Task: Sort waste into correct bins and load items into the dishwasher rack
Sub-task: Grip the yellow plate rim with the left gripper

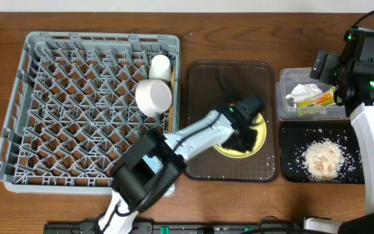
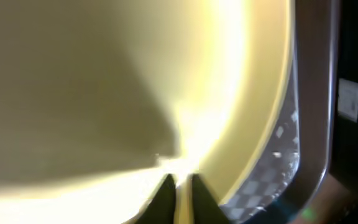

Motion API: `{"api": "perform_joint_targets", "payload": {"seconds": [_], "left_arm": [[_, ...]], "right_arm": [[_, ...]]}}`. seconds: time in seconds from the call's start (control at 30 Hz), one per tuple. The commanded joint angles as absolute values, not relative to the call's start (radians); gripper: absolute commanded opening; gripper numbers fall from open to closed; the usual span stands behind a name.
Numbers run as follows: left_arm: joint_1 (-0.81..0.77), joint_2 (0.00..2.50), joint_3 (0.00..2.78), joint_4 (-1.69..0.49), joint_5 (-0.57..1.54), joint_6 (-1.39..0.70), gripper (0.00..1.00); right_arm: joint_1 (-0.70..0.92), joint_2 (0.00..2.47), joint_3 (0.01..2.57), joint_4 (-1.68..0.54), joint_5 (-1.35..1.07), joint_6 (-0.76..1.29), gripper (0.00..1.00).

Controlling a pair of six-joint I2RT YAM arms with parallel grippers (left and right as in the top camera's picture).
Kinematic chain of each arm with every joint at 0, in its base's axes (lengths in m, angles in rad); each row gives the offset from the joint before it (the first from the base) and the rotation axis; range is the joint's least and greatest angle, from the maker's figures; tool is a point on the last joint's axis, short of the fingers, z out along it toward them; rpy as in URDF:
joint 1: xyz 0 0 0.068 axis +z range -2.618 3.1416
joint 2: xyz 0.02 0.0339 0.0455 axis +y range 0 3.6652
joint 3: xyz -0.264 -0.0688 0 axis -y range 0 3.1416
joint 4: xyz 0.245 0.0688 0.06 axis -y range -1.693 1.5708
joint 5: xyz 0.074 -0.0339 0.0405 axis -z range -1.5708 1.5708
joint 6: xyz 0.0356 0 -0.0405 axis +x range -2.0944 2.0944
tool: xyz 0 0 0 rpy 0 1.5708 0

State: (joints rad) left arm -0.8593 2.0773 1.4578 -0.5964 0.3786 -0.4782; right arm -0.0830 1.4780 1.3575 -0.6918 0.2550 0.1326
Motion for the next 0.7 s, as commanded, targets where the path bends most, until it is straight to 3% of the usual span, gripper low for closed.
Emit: {"api": "perform_joint_targets", "payload": {"seconds": [0.0,0.3,0.67], "left_arm": [[-0.758,1.984,1.454,-0.606,0.332,-0.452,0.28],[-0.594,1.948,1.444,-0.65,0.152,-0.411,0.37],[-0.621,2.043,1.397,-0.634,0.153,-0.352,0.37]], "right_arm": [[-0.088,1.466,1.367,-0.693,0.257,0.141,0.99],[-0.088,1.466,1.367,-0.693,0.257,0.141,0.99],[-0.088,1.466,1.367,-0.693,0.257,0.141,0.99]]}}
